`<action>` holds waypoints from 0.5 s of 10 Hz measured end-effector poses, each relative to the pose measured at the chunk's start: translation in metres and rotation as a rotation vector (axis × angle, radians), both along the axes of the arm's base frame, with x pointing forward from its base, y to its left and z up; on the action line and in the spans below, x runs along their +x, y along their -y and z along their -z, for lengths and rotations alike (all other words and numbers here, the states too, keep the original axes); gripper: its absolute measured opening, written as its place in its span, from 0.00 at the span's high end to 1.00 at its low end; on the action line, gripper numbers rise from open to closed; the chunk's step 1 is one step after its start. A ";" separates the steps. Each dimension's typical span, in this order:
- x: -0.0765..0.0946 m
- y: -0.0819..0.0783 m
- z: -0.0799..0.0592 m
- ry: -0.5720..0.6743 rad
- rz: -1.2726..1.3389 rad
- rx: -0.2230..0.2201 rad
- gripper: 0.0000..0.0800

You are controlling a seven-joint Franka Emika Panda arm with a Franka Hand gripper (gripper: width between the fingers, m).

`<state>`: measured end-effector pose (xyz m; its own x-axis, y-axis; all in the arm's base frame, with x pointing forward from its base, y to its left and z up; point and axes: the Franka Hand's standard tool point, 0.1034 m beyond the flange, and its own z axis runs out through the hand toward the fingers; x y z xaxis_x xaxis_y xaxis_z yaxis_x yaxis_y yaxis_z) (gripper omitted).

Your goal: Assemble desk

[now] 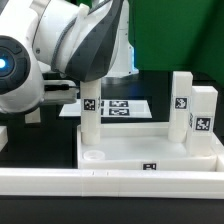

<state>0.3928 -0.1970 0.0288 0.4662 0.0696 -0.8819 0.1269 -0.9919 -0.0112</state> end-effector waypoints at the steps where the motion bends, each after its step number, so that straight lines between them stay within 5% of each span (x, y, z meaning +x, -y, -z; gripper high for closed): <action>1: 0.000 0.000 0.000 0.000 0.000 0.000 0.19; 5: -0.002 0.004 -0.002 -0.005 0.011 -0.005 0.19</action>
Offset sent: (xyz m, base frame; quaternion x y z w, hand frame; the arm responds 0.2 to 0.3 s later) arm 0.0000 0.0000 0.0000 0.0000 0.0000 0.0000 1.0000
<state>0.3912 -0.2008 0.0312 0.4627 0.0602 -0.8845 0.1158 -0.9932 -0.0070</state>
